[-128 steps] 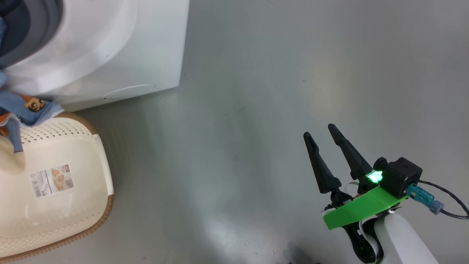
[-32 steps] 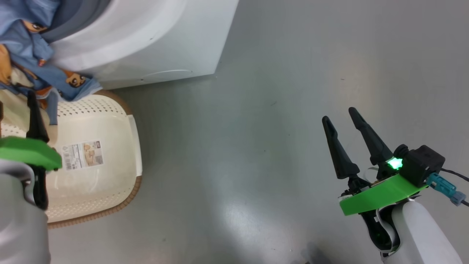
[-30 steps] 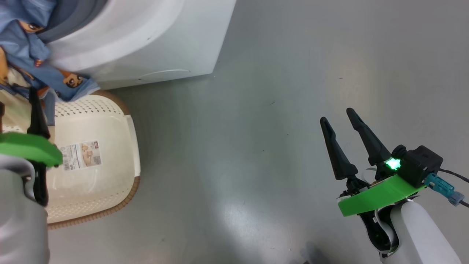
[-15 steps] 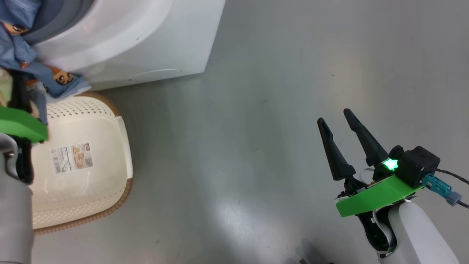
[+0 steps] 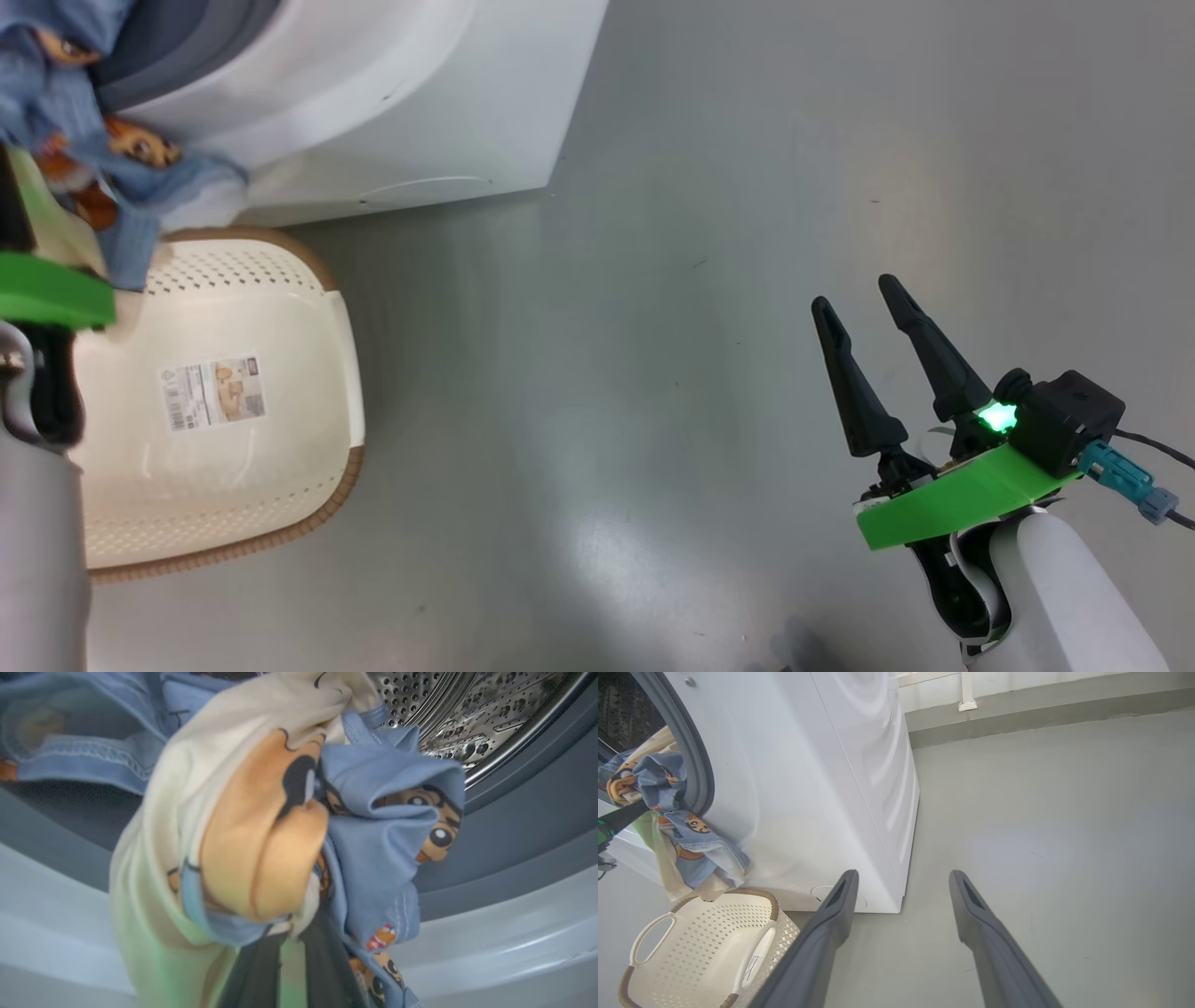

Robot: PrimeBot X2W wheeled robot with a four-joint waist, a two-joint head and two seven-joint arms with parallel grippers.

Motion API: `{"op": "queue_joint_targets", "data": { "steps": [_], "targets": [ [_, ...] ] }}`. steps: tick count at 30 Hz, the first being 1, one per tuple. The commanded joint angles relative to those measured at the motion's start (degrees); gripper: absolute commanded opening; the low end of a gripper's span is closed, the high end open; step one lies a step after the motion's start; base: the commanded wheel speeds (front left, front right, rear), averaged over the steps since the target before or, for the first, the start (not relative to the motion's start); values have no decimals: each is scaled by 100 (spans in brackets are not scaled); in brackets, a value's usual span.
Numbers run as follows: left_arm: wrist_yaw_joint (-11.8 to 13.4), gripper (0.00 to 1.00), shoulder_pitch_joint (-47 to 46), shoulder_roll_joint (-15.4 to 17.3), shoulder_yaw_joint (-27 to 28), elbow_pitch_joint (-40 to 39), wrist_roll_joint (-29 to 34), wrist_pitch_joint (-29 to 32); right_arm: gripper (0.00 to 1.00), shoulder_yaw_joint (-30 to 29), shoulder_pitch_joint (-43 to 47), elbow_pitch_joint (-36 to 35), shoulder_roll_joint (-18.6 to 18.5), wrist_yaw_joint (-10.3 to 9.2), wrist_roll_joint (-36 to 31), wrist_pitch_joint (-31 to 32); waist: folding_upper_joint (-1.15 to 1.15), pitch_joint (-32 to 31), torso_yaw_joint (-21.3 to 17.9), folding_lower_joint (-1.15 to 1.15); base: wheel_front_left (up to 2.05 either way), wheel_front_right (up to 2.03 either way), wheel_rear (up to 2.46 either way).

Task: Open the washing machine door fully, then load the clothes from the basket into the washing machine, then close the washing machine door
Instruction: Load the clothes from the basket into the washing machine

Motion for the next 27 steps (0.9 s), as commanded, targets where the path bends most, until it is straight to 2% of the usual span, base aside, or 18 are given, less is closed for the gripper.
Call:
{"op": "queue_joint_targets", "data": {
  "steps": [1,6,11,23,27],
  "targets": [
    [-16,0,103,239,135,-252,-39,-36,100,73,42,-114,-17,9,-51,-26,0,4,35,0,0,0,0],
    [-16,0,8,294,137,-736,-66,-36,100,109,5,-121,-3,9,-51,-26,0,39,56,0,0,0,0],
    [-16,0,-322,432,24,-872,6,-36,100,161,-2,-113,14,9,-36,-26,0,72,18,0,0,0,0],
    [-16,0,-1729,999,-495,166,207,-36,100,360,-79,-54,167,9,43,-26,0,204,-391,0,0,0,0],
    [-16,0,-2260,1183,-575,261,466,-36,100,407,-117,-50,216,9,64,-26,0,302,-527,0,0,0,0]
  ]
}}
